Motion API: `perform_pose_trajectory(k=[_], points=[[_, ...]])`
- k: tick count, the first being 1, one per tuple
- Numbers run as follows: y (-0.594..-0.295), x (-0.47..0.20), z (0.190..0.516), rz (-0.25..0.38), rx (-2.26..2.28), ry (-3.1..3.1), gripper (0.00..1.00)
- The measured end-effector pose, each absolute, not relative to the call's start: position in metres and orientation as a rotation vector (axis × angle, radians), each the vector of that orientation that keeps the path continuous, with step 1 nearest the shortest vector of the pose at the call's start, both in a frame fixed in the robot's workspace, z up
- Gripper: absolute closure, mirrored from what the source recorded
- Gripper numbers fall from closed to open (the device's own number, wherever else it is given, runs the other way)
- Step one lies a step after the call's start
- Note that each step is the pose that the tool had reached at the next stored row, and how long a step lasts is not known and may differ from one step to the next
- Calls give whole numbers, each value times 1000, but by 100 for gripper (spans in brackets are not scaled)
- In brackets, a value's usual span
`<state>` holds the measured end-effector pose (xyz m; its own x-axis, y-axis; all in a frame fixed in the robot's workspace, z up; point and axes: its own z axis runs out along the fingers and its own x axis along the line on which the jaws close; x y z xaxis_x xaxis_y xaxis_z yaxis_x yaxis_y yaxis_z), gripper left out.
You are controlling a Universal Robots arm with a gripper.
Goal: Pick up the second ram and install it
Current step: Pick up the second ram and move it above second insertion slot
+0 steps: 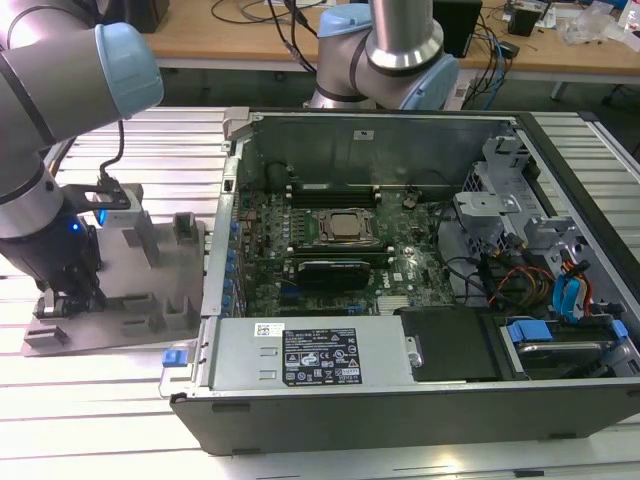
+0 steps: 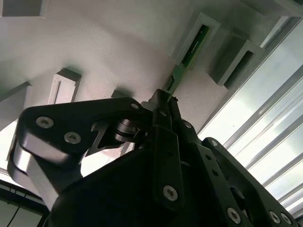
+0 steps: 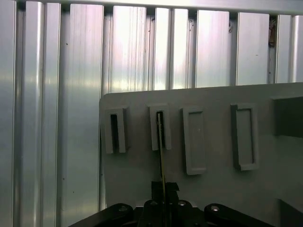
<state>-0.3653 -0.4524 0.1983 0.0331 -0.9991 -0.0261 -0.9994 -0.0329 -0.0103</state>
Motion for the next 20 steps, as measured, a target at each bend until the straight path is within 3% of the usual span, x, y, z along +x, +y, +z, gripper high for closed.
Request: perform_pose_trajectory(k=[12, 20], points=[[-452, -365, 199, 18, -2239, 2166, 89], [-452, -365, 216, 18, -2240, 2167, 89]])
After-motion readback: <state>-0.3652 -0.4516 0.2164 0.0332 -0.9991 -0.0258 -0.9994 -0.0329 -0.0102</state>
